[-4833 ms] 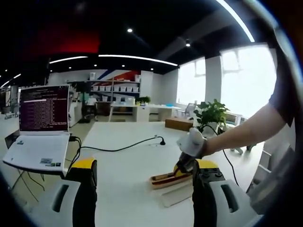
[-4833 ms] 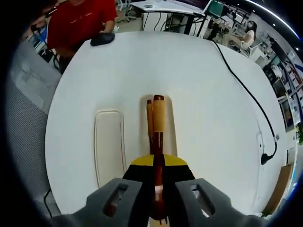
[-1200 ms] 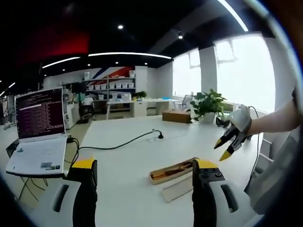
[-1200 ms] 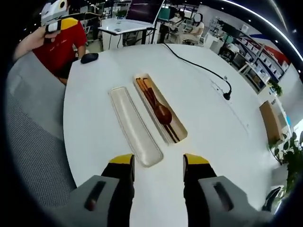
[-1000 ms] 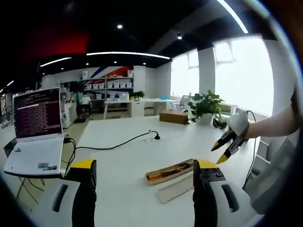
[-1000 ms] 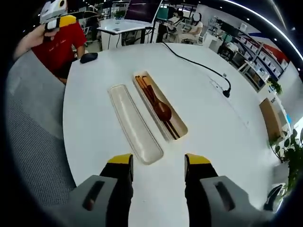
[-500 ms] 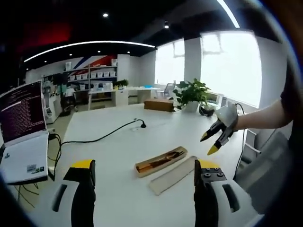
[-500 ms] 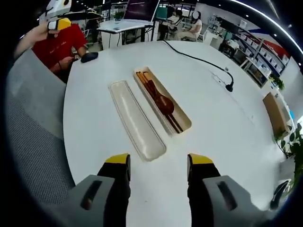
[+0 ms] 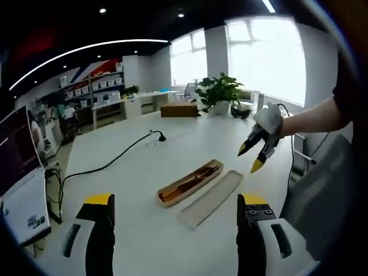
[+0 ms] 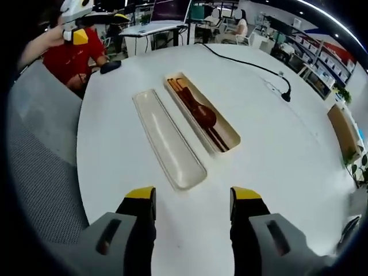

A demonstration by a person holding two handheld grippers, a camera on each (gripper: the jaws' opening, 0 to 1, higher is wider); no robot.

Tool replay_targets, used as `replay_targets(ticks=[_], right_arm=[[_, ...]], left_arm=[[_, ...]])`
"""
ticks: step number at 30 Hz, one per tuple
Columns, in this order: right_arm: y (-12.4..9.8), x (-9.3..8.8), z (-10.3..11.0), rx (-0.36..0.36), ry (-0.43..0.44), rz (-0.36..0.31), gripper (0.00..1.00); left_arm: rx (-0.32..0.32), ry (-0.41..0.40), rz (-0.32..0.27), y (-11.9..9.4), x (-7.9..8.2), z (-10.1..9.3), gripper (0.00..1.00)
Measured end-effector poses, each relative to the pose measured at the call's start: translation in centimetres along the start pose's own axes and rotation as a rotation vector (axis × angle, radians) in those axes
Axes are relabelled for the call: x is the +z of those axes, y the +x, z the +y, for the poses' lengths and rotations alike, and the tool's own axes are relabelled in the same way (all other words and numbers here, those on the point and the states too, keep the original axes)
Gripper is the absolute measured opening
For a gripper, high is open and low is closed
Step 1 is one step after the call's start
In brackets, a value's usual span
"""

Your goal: Arrange the utensils inside the cutlery case until each visible utensil rests in its matching compartment.

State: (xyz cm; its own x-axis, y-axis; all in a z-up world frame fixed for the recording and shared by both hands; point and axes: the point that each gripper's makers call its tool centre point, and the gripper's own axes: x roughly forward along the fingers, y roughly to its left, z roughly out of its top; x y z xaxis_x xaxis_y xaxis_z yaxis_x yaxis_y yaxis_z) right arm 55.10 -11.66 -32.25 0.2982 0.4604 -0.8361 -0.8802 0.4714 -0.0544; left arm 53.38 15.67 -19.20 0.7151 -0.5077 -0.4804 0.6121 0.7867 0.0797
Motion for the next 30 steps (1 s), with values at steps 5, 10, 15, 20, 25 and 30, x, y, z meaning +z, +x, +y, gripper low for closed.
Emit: replay_targets(ticks=[5, 10, 15, 20, 25, 30], right_arm=[[1.0, -0.2, 0.4, 0.029, 0.003, 0.010, 0.51], [1.6, -0.2, 0.7, 0.047, -0.019, 0.020, 0.51], [2.2, 0.0, 0.5, 0.053, 0.002, 0.005, 0.51], [2.7, 0.4, 0.6, 0.076, -0.003, 0.005, 0.52], [3.1, 0.9, 0.5, 0.096, 0.006, 0.002, 0.52], [3.5, 1.3, 0.6, 0.113, -0.022, 0.010, 0.53]], left_arm=[[-0.018, 0.031, 0.048, 0.9, -1.6, -0.1, 0.90], [-0.040, 0.030, 0.073, 1.5, -2.5, -0.5, 0.90], [-0.050, 0.047, 0.082, 1.7, -3.0, -0.4, 0.90], [-0.053, 0.039, 0.089, 1.8, -3.5, -0.4, 0.90], [-0.108, 0.078, 0.150, 2.3, -4.9, -0.4, 0.91], [-0.183, 0.058, 0.151, 4.6, -5.8, -1.8, 0.91]])
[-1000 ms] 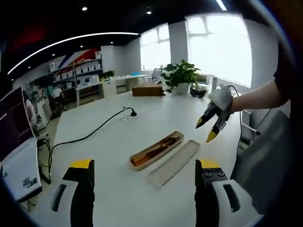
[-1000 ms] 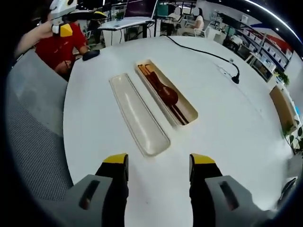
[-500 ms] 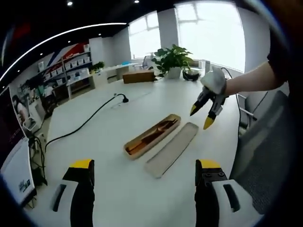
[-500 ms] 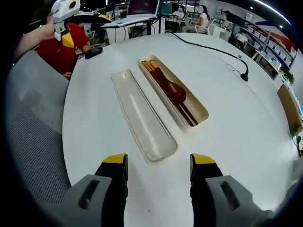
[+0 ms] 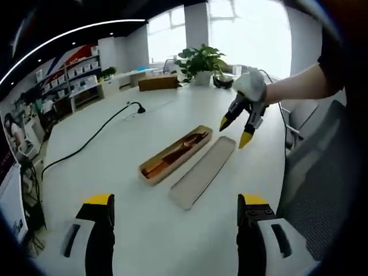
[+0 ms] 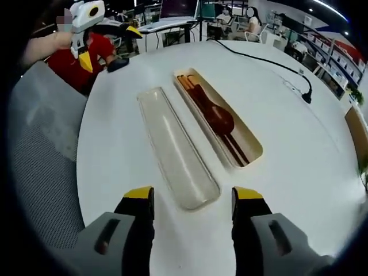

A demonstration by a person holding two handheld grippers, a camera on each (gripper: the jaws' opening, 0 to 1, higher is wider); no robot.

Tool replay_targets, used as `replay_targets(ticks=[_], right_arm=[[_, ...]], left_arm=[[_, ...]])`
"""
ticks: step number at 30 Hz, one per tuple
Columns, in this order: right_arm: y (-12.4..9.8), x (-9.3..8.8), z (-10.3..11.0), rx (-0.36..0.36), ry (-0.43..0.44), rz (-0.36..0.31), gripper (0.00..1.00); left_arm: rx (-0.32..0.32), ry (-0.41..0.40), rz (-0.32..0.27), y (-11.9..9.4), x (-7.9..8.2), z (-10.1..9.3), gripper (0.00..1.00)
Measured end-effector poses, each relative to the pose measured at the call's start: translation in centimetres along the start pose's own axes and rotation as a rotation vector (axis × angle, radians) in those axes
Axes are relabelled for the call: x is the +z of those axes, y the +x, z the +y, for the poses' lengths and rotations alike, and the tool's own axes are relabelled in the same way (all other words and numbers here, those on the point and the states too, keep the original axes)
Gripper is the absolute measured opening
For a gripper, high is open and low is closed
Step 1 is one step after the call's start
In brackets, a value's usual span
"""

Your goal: Arrange the utensils inside the cutlery case until each visible utensil rests in its matching compartment.

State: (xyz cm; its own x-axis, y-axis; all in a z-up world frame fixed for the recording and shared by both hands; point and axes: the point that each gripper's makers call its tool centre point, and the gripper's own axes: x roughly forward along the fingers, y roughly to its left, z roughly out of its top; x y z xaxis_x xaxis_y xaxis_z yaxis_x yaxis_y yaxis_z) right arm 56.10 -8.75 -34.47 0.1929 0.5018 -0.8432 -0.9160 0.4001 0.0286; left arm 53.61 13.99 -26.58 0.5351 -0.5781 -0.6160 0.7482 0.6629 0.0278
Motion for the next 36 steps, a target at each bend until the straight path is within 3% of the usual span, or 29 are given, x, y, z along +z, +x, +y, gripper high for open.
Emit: replay_targets(ticks=[2, 4, 5, 8, 13, 17, 21, 24, 36], right_arm=[[0.0, 0.3, 0.2, 0.007, -0.019, 0.001, 0.53], [0.1, 0.8, 0.5, 0.006, -0.087, -0.009, 0.52], [0.2, 0.8, 0.6, 0.006, -0.078, -0.007, 0.52], [1.1, 1.4, 0.7, 0.032, -0.081, -0.027, 0.51], [2.0, 1.8, 1.4, 0.064, -0.156, 0.001, 0.49], [2.4, 2.1, 1.3, 0.085, -0.165, -0.006, 0.48], [2.9, 1.8, 1.3, 0.096, -0.168, 0.007, 0.47], [2.6, 2.2, 1.5, 0.098, -0.200, 0.003, 0.45], [2.3, 2.3, 2.2, 0.117, -0.261, 0.015, 0.34]], left_arm=[[-0.037, 0.066, 0.057, 1.5, -1.1, -0.4, 0.90], [-0.068, 0.047, 0.045, 3.1, -1.2, -1.1, 0.90], [-0.092, 0.028, 0.035, 3.6, -1.2, -1.6, 0.90], [-0.151, 0.071, 0.092, 5.5, -2.5, -2.4, 0.88], [-0.200, 0.052, 0.090, 7.2, -2.7, -2.7, 0.88], [-0.228, 0.029, 0.080, 8.1, -2.5, -2.9, 0.87], [-0.228, 0.070, 0.068, 8.6, -2.1, -2.7, 0.86], [-0.264, 0.062, 0.064, 8.9, -2.1, -3.1, 0.82], [-0.255, 0.122, 0.077, 8.6, -2.6, -2.6, 0.81]])
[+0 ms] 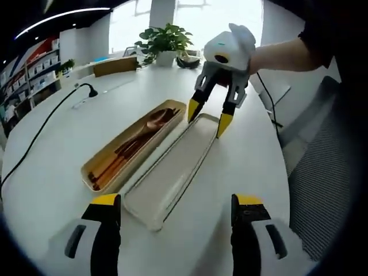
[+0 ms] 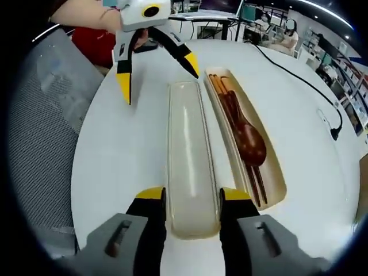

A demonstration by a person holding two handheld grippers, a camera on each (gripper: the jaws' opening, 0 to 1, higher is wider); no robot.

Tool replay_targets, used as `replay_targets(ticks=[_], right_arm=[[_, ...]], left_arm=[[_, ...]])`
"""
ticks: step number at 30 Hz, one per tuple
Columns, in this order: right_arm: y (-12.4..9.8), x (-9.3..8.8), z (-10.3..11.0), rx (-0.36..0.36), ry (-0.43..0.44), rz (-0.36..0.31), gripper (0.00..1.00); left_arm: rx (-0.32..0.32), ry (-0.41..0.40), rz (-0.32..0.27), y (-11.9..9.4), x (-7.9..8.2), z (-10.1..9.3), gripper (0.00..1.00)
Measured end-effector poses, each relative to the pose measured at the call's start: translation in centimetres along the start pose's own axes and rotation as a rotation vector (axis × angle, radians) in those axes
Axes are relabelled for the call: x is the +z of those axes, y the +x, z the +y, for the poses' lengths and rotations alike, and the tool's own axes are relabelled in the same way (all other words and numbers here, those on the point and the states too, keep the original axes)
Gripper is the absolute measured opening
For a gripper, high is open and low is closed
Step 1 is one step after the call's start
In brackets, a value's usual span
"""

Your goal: Arrange the utensils inside the cutlery case until each visible utensil rests in its matching compartment.

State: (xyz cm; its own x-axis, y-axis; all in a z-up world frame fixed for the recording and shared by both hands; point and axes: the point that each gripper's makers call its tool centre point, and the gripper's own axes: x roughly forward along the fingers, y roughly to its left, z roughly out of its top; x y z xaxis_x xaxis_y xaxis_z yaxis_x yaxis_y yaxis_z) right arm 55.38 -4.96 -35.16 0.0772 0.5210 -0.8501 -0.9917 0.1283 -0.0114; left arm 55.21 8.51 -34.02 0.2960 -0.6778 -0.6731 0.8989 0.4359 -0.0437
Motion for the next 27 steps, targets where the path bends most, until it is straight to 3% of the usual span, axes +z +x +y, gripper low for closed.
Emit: replay_targets(ticks=[5, 8, 10, 13, 16, 22, 27], right_arm=[[-0.2, -0.3, -0.1, 0.039, -0.009, 0.013, 0.33], [-0.2, -0.2, 0.0, 0.083, 0.096, -0.005, 0.34], [-0.4, -0.1, 0.1, 0.133, 0.180, -0.016, 0.34], [-0.6, -0.2, 0.1, 0.185, 0.200, -0.022, 0.34], [-0.7, 0.0, 0.3, 0.252, 0.277, -0.041, 0.34], [-1.1, 0.2, 0.8, 0.366, 0.429, -0.097, 0.34], [-1.2, 0.4, 0.9, 0.400, 0.458, -0.119, 0.34]], left_arm=[[0.028, 0.081, 0.005, -0.5, 0.2, 0.4, 0.80], [0.053, 0.097, -0.021, -0.7, 0.7, 0.9, 0.80], [0.072, 0.173, -0.005, -0.8, 0.8, 1.3, 0.80], [0.081, 0.271, 0.019, -0.8, 0.8, 1.6, 0.77], [0.077, 0.375, 0.040, -0.8, 0.8, 1.5, 0.71], [0.096, 0.356, 0.029, -0.6, 1.0, 2.4, 0.66], [0.085, 0.411, 0.041, -0.3, 1.2, 2.5, 0.56]])
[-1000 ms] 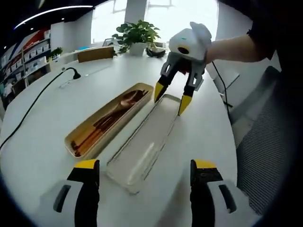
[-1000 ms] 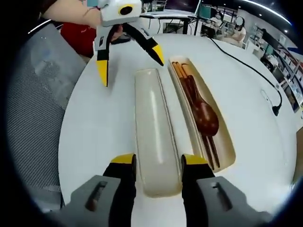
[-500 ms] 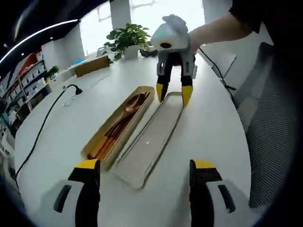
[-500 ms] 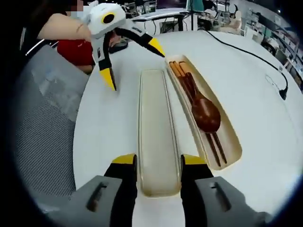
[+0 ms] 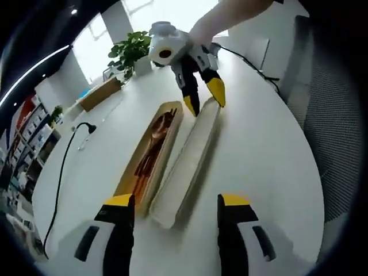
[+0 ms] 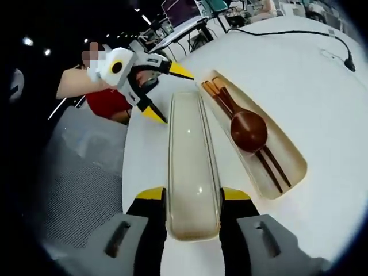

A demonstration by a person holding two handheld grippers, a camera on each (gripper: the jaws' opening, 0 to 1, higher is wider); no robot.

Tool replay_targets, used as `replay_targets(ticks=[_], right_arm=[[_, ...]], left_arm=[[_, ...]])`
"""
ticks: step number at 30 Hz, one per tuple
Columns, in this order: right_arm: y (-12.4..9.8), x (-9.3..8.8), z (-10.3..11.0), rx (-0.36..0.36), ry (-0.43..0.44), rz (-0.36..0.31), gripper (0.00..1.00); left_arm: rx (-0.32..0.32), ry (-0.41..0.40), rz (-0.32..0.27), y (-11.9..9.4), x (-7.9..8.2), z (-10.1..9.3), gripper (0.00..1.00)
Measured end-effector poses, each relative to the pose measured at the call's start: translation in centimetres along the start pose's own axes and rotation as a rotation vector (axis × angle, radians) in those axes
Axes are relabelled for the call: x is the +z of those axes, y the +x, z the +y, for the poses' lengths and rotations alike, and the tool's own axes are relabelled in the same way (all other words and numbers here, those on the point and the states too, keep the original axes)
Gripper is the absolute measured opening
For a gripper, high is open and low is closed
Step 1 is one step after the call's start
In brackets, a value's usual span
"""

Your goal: Arrange the utensils inside the cutlery case until each visible utensil rests in its matching compartment.

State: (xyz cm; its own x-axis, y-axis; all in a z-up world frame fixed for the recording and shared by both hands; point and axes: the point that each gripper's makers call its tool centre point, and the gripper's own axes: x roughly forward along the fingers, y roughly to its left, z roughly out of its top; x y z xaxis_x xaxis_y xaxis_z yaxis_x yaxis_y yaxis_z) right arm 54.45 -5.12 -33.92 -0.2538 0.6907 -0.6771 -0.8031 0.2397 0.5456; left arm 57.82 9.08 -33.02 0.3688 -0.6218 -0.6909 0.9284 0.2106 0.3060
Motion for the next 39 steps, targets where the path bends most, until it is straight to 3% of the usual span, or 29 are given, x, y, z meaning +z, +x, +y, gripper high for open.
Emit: replay_targets(ticks=[2, 7, 11, 15, 17, 19, 21, 22, 25, 27, 29, 32, 36, 38, 39], right_arm=[[0.1, 0.0, 0.4, 0.024, 0.020, -0.002, 0.34], [0.3, -0.1, 1.2, 0.082, 0.046, -0.003, 0.34], [0.2, 0.0, 1.3, 0.105, 0.055, -0.005, 0.34], [0.1, -0.1, 1.3, 0.123, 0.074, 0.002, 0.35], [0.1, 0.0, 1.3, 0.122, 0.075, 0.005, 0.35], [0.2, 0.0, 1.4, 0.117, 0.074, 0.010, 0.35], [0.2, 0.3, 1.1, 0.086, 0.011, 0.003, 0.36], [0.1, 0.1, 1.4, 0.093, 0.035, 0.016, 0.36], [-0.1, 1.1, 1.6, 0.056, -0.026, -0.010, 0.39], [-0.1, 1.7, 2.0, 0.015, -0.123, -0.001, 0.41], [-0.2, 1.4, 1.8, -0.046, -0.217, 0.054, 0.38], [0.0, 2.4, 2.4, -0.071, -0.232, 0.018, 0.36], [0.0, 2.6, 1.5, -0.192, -0.437, 0.120, 0.29], [0.4, 2.9, 2.0, -0.193, -0.423, 0.111, 0.30], [0.6, 2.7, 1.9, -0.205, -0.462, 0.147, 0.31]], left_arm=[[-0.021, -0.024, 0.006, 0.2, 0.0, -0.1, 0.49], [-0.024, 0.008, 0.009, 0.3, 0.0, -0.1, 0.41], [-0.050, 0.138, 0.035, 0.5, 0.0, -0.5, 0.26], [-0.073, 0.101, 0.032, 0.8, 0.1, -0.9, 0.20], [-0.078, 0.150, 0.059, 0.8, -0.4, -0.9, 0.18], [-0.095, 0.138, 0.069, 0.8, -0.7, -1.3, 0.12], [-0.093, 0.133, 0.073, 0.8, -0.7, -1.2, 0.13], [-0.093, 0.134, 0.075, 0.8, -0.7, -1.2, 0.12], [-0.096, 0.137, 0.077, 0.7, -0.7, -1.1, 0.11], [-0.100, 0.120, 0.082, 0.6, -0.7, -1.1, 0.11], [-0.103, 0.107, 0.088, 0.4, -0.7, -1.2, 0.10], [-0.112, 0.105, 0.095, 0.3, -0.7, -1.3, 0.10], [-0.119, 0.083, 0.101, 0.2, -1.0, -1.4, 0.10], [-0.120, 0.044, 0.101, 0.3, -1.0, -1.2, 0.10], [-0.121, 0.042, 0.102, 0.2, -1.0, -1.2, 0.10]])
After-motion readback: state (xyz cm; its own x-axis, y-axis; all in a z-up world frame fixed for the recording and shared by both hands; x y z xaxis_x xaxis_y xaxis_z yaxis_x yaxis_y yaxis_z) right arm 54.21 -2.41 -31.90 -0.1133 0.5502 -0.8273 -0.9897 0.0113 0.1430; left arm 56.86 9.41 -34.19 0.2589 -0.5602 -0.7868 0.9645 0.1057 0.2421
